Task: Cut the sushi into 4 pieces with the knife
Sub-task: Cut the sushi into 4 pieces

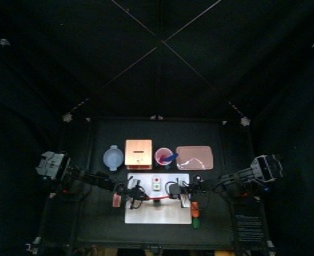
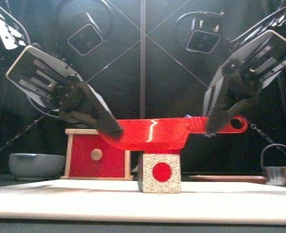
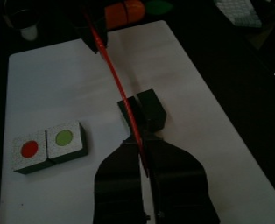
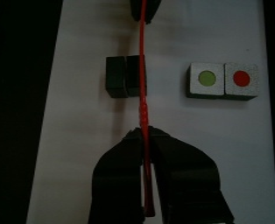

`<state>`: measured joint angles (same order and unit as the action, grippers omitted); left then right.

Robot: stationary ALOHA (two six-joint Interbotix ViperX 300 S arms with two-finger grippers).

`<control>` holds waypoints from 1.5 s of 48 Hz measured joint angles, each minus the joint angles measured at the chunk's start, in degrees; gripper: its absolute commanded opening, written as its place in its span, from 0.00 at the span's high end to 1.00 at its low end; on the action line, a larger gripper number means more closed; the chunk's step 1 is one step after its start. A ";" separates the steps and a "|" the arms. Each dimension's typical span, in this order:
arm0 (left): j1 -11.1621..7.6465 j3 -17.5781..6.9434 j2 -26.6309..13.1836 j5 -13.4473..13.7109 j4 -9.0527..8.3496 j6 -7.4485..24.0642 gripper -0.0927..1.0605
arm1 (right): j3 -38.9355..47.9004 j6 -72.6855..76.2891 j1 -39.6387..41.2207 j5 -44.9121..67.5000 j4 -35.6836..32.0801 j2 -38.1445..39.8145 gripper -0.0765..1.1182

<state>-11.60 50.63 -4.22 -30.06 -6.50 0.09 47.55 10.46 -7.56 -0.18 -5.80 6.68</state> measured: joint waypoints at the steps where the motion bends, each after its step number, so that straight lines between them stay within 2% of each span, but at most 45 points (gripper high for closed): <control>1: -0.09 -0.09 0.09 0.00 0.00 0.00 0.72 | -0.09 0.00 -0.09 0.00 0.00 0.00 0.85; 9: -1.05 -0.09 0.09 0.00 0.26 -0.09 0.72 | -0.09 0.00 -0.79 0.00 0.44 -0.09 0.85; 22: -1.76 -0.18 -2.29 -1.32 3.08 -0.09 0.72 | -0.09 0.00 -0.97 0.09 0.62 -2.37 0.85; 36: -3.08 -0.79 -4.66 -2.20 4.83 -0.18 0.72 | -0.26 0.00 -1.41 0.09 0.62 -3.43 0.85; 50: -2.90 -0.88 -6.77 -2.20 5.54 -0.18 0.72 | -0.35 0.00 -1.41 0.62 1.41 -5.27 0.85; 56: -2.90 -1.23 -8.70 -2.20 6.59 -0.09 0.72 | -0.53 0.00 -1.41 1.23 1.76 -6.94 0.85; 65: -3.16 -1.85 -11.34 -2.81 9.05 -0.09 0.72 | -0.62 0.00 -1.58 1.41 2.99 -9.05 0.85; 72: -3.08 -1.85 -11.43 -2.90 9.40 -0.09 0.72 | -0.70 0.00 -1.58 1.41 2.81 -9.14 0.85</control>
<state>-14.68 48.78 -15.64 -32.96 2.90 0.00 46.85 10.46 -9.14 1.23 -2.99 -2.46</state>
